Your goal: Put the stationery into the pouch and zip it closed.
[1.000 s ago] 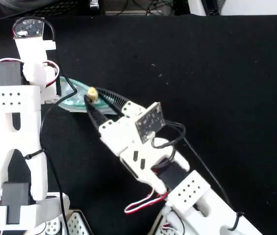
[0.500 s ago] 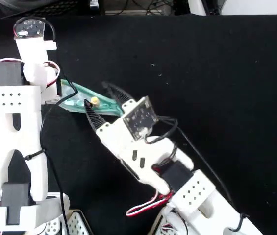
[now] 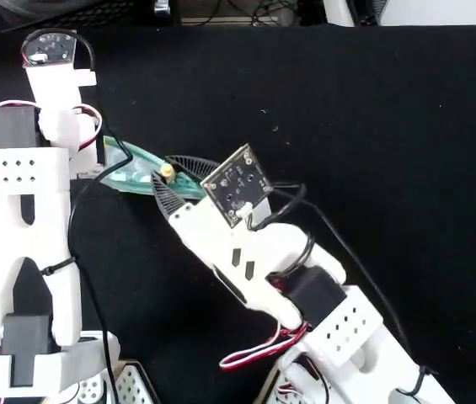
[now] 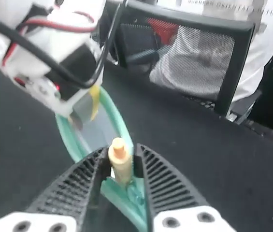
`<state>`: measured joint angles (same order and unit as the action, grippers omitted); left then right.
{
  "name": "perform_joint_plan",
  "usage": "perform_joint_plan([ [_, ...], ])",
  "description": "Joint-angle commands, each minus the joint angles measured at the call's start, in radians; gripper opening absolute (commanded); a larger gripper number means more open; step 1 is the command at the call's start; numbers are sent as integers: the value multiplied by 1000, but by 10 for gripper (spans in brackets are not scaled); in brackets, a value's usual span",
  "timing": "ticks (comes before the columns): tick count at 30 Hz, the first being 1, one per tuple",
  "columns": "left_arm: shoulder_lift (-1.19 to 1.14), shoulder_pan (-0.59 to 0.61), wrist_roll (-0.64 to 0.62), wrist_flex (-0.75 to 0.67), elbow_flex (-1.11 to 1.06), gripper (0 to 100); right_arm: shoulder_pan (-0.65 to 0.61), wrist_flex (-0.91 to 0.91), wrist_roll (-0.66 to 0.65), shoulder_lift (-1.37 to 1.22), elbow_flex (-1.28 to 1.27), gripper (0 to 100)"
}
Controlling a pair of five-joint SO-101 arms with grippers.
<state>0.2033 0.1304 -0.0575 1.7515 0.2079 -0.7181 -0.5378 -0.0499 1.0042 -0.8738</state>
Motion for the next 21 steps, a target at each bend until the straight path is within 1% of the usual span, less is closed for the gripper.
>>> perform_joint_plan([
  [1,-2,19,2,5,-1,32,6,81,-6,1,50,12],
  [4,-2,19,2,5,-1,32,5,130,-6,1,84,12],
  [10,-2,19,2,5,-1,32,-2,135,3,-8,116,12],
  [12,-2,19,2,5,-1,32,-2,170,3,-8,73,13],
  [17,-2,13,2,5,1,32,-32,377,3,-8,-117,13],
  [21,-2,13,2,5,7,32,-80,393,-2,-15,-191,16],
])
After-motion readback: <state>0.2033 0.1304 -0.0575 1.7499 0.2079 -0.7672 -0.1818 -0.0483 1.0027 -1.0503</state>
